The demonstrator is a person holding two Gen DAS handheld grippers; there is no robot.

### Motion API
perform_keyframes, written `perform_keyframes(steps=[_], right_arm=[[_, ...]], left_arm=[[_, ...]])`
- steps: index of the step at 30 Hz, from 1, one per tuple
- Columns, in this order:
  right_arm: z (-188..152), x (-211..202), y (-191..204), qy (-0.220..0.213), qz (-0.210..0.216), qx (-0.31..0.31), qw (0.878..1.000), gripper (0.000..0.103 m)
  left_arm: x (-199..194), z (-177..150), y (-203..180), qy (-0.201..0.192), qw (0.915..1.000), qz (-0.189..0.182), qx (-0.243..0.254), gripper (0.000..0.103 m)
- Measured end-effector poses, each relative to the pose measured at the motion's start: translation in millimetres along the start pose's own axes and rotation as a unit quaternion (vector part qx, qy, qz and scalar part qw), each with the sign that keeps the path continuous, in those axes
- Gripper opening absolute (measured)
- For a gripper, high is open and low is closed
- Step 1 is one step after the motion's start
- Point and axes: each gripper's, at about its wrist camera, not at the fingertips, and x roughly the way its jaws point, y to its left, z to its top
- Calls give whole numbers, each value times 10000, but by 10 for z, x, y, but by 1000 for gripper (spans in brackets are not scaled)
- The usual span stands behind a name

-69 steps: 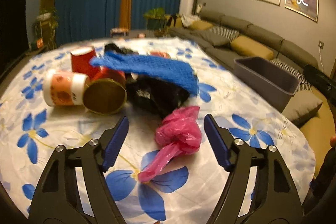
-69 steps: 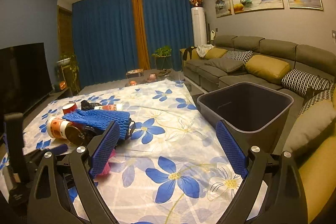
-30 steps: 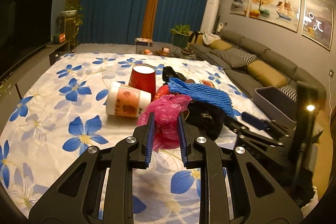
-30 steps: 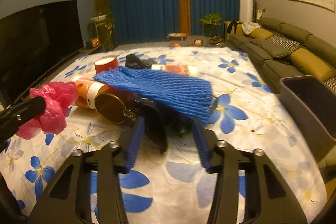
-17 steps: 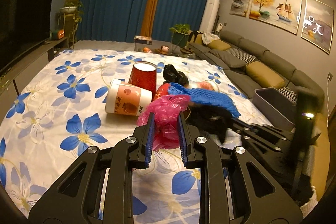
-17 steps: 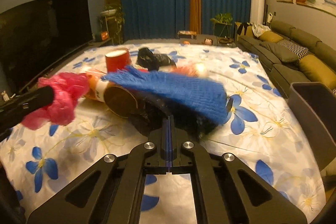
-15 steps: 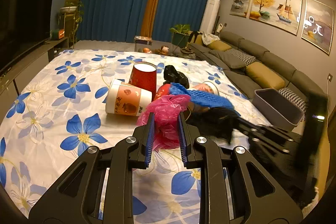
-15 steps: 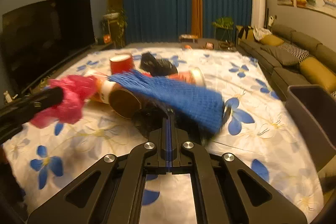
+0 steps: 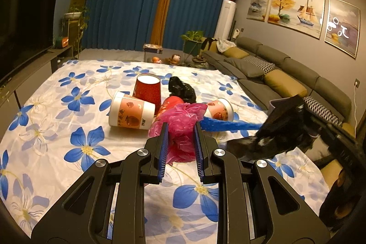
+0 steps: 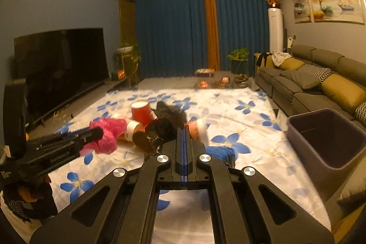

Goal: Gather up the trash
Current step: 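Carry the pink bag and black bag with both tools over the grey bin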

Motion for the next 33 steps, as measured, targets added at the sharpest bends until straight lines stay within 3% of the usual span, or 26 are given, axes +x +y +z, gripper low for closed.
perform_keyframes(steps=[19, 33], right_arm=[[218, -491, -595, -557, -462, 443, 9964, 1], [215, -564, -962, -667, -867, 526, 9926, 1]], left_arm=[[-54, 3, -513, -70, 9987, -298, 416, 20], [246, 134, -1166, 23, 9919, -987, 801, 20]])
